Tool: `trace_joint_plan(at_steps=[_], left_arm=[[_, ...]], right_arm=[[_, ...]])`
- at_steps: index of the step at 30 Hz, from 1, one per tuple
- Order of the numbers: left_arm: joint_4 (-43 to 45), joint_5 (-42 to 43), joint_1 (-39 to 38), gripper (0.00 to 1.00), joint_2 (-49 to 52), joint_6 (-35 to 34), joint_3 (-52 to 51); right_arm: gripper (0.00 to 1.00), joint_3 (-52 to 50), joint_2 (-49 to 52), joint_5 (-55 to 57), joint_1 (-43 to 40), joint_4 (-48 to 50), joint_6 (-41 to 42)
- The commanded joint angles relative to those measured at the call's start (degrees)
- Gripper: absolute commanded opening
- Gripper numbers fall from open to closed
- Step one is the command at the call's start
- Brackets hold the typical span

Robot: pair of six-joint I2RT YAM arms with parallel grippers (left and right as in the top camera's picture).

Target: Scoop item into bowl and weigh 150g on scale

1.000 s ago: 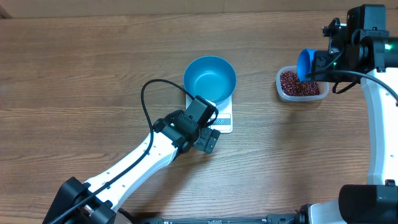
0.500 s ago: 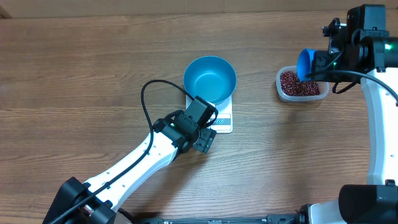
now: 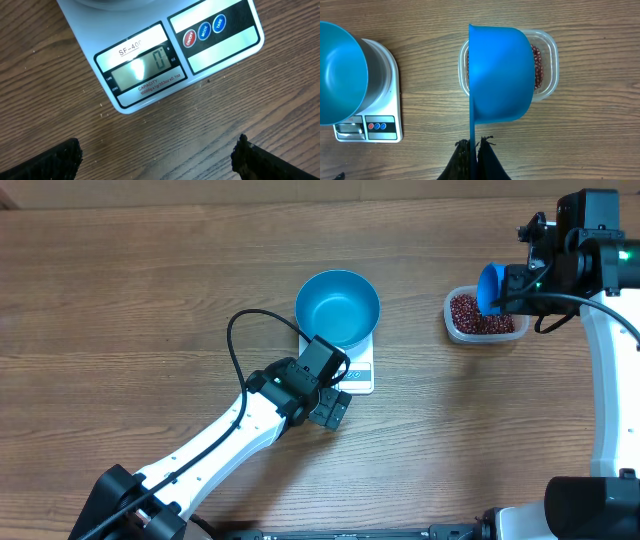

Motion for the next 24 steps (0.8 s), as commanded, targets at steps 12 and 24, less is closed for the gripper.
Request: trace_joint_plan(at_steps=[12,24], left_arm=[[-10.7,-0.4,0.0,1.00,0.6,2.5,14.8],[-20.8,2.2,-0.1,1.00,10.6,1.0,19.6]], right_arm=[[0.04,-0.2,0.1,-0.5,-0.1,0.2,-0.1],[0.04,-0.2,0.1,-0.5,-0.1,0.0,-0.1]])
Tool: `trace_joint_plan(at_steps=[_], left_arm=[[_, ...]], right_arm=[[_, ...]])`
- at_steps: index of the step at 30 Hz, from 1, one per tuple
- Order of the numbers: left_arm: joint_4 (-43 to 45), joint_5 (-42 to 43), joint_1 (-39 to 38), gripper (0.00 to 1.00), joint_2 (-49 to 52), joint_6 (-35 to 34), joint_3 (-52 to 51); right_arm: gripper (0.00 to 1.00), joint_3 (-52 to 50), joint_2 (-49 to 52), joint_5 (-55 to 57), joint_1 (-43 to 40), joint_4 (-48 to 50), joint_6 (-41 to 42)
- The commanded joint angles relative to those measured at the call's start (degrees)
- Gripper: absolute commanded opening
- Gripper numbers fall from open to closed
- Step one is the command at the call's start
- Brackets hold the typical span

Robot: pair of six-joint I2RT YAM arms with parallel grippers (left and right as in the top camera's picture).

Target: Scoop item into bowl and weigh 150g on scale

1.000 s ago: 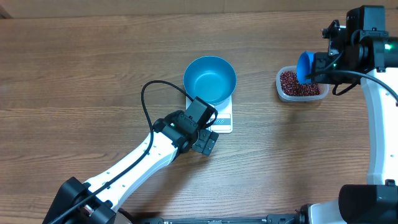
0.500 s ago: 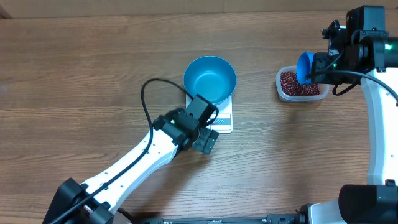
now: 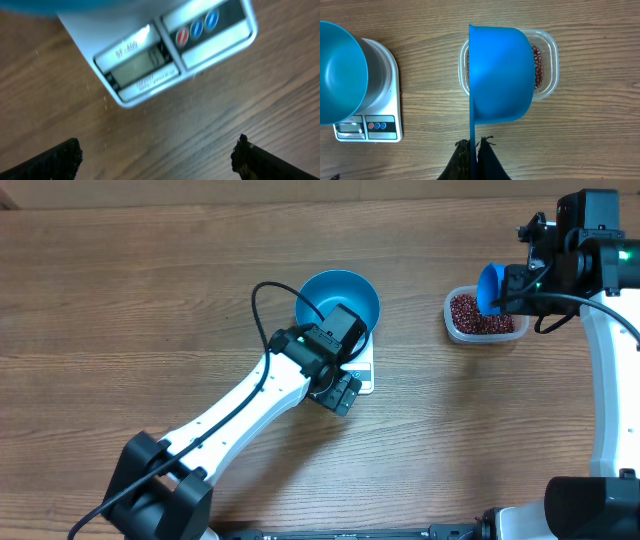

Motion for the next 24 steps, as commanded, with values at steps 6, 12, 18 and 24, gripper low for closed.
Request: trace_joint_plan(at_steps=[6,12,18,24], left_arm=[[-1.5,1.1,-0.8,1.00,0.0,-4.0,-2.6],[-1.4,1.0,-3.3,1.00,0.0,-8.1,-5.4],[0.2,-0.5,-3.0,1.00,0.1,-11.0,-7.5],[1.1,-0.6,-2.5,1.00,0.5,-11.0,-8.6]], right_arm=[[0.04,-0.2,0.1,-0.5,-0.1,0.6,-0.1],[0.04,-0.2,0.1,-0.5,-0.1,0.6,-0.1],[0.04,-0.2,0.1,-0.5,-0.1,0.6,-0.1],[0.04,-0.2,0.1,-0.5,-0.1,0.5,-0.1]])
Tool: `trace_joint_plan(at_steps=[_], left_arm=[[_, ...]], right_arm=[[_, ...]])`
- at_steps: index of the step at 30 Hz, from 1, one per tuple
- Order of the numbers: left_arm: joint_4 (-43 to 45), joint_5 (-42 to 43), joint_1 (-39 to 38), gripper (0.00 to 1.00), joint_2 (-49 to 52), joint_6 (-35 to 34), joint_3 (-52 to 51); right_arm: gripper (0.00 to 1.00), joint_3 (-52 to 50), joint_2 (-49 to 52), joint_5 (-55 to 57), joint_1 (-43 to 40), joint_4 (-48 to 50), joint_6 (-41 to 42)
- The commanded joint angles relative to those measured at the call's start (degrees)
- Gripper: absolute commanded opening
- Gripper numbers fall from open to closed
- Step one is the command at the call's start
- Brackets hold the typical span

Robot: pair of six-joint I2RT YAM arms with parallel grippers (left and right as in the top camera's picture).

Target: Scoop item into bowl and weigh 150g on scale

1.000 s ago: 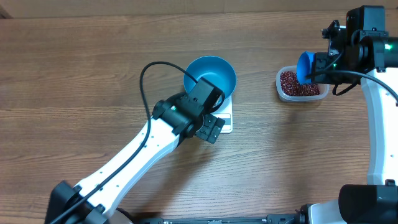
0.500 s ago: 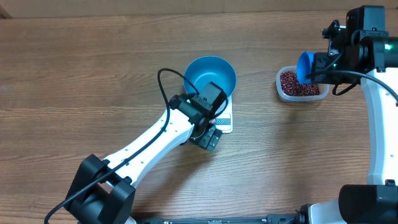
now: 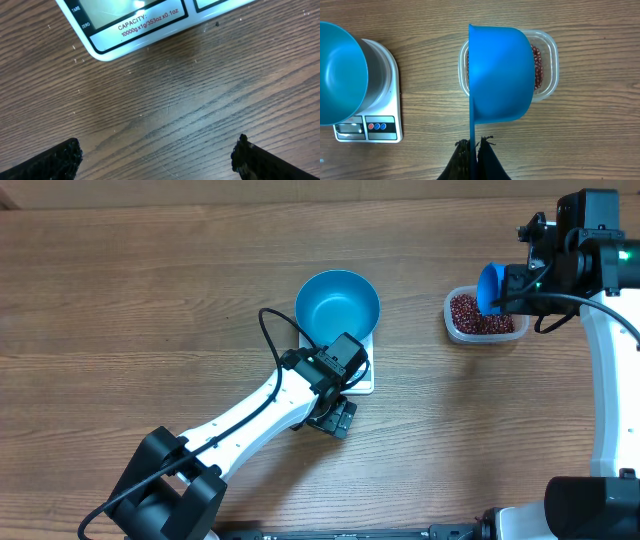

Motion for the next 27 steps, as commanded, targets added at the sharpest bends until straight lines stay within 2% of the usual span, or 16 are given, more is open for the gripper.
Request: trace_joint_plan(at_steps=[1,12,27], left_arm=[[0.1,-0.7,0.5,1.00,0.8,-1.3,-0.6],[-1.2,3.7,4.9,1.00,3.9,-2.6,-0.6],[-1.6,5.4,5.1,1.00,4.4,-3.2,-0.6]], right_arm=[[0.04,-0.2,0.1,-0.5,-0.1,0.3,-0.1],[0.04,-0.2,0.1,-0.5,-0.1,0.5,-0.1],[0.04,-0.2,0.1,-0.5,-0.1,0.4,-0.1]])
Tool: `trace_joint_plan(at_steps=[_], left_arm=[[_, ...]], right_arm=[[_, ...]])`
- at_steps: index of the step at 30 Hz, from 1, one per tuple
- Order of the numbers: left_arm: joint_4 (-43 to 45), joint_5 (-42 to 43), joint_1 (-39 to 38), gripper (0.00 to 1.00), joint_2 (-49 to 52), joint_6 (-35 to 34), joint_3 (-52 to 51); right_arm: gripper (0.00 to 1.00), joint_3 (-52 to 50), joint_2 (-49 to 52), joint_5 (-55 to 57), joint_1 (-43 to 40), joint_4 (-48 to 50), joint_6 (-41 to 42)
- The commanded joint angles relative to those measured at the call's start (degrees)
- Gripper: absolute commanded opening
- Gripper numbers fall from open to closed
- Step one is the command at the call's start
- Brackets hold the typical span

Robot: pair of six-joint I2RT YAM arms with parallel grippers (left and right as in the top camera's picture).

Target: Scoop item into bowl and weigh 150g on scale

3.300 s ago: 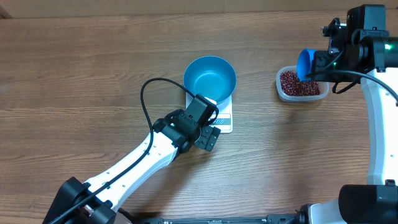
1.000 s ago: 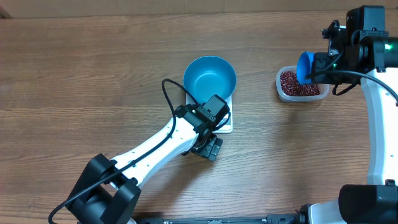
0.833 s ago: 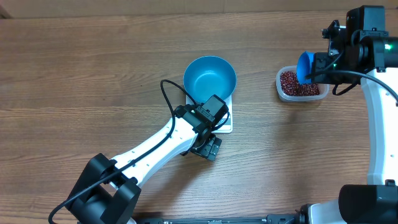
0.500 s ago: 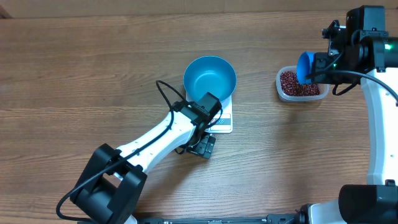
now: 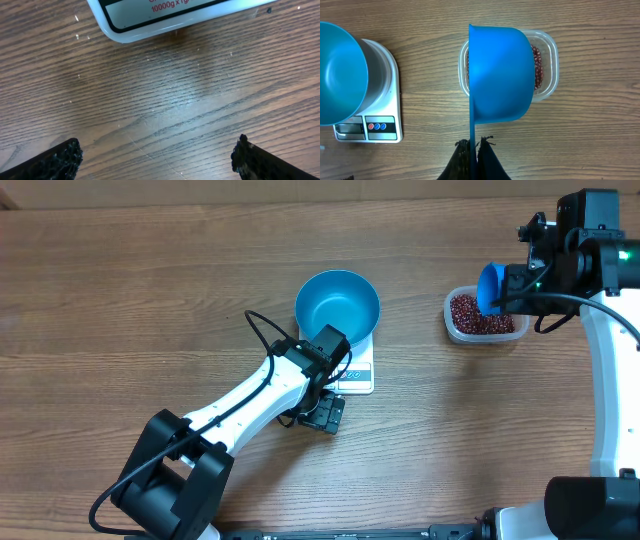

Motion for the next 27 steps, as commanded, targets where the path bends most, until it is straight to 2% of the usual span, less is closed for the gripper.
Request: trace_joint_plan(at_steps=[1,17,27], left_arm=[[0.1,0.7,0.2,1.00,1.8,-1.7,-0.3],[2.1,0.5,0.7,1.00,3.5,0.6,0.2],[4.5,2.7,3.3,1.00,3.5,5.8,0.2]], right_arm=[[0.04,-0.2,0.1,-0.5,-0.1,0.3,-0.1],[0.04,-0.2,0.1,-0.5,-0.1,0.5,-0.1],[0.04,-0.2,0.1,-0.5,-0.1,0.6,-0.1]])
